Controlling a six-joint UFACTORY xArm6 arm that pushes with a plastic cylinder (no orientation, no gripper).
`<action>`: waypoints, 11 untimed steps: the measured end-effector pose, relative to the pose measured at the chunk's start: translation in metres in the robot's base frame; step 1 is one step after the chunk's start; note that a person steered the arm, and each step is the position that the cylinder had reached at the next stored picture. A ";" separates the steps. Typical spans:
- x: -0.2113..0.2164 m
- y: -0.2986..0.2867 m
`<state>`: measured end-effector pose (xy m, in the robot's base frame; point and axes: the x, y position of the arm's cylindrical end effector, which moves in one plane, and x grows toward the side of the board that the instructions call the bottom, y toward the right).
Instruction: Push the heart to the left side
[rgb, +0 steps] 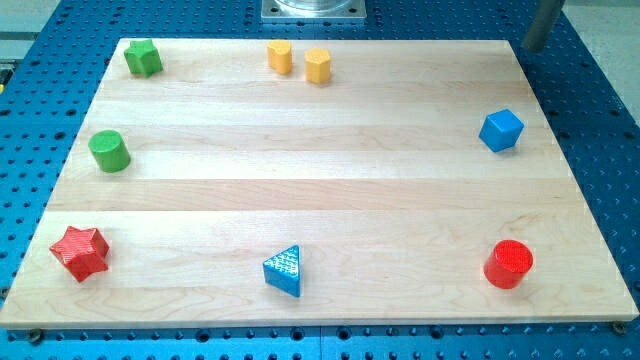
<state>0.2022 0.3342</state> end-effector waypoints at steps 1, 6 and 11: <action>0.000 0.000; 0.029 -0.204; 0.038 -0.372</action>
